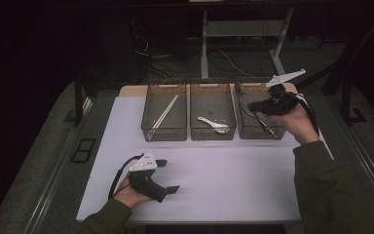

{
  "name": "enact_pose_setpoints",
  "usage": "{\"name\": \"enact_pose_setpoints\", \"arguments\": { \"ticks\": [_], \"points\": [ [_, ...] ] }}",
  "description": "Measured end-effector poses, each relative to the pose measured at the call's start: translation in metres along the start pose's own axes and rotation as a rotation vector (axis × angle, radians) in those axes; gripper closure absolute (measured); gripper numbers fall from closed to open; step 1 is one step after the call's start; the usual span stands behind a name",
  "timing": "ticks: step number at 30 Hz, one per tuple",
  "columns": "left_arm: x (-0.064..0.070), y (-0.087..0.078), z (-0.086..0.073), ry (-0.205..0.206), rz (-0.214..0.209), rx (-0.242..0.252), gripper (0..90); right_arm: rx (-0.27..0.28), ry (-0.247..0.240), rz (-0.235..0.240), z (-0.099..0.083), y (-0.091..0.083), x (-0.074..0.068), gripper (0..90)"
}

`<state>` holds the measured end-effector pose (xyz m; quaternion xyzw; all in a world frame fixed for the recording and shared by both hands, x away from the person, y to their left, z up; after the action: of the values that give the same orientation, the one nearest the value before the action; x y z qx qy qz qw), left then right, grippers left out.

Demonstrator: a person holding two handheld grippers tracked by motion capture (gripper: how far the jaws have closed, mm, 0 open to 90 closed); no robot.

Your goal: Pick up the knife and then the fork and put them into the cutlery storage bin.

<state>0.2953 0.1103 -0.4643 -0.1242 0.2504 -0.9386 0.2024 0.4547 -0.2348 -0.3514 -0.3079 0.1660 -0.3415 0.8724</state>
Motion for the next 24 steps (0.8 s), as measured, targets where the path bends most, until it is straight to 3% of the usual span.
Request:
{"name": "enact_pose_setpoints", "arguments": {
  "ticks": [6, 11, 17, 24],
  "points": [
    [0.001, -0.001, 0.000, 0.006, -0.004, -0.002, 0.0, 0.010, 0.050, -0.134, 0.001, -0.008, 0.035, 84.3],
    [0.001, -0.001, 0.000, 0.006, -0.005, -0.003, 0.0, -0.031, 0.070, -0.217, -0.008, 0.001, 0.056, 84.3],
    [0.001, -0.001, 0.000, 0.006, -0.007, -0.003, 0.0, -0.055, 0.109, -0.249, -0.028, 0.015, 0.069, 84.3],
    [0.001, 0.000, 0.000, 0.006, -0.008, -0.003, 0.0, -0.135, 0.140, -0.256, -0.057, 0.031, 0.078, 84.2]
  ]
}}
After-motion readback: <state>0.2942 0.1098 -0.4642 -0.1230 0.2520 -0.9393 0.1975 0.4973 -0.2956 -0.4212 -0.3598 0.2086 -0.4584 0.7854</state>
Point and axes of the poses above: each handheld gripper's, and its own axes: y roughly forward along the jaws, z roughly out of its top, x roughly to its right, the point moved 6 cm from there along y, roughly forward along the jaws
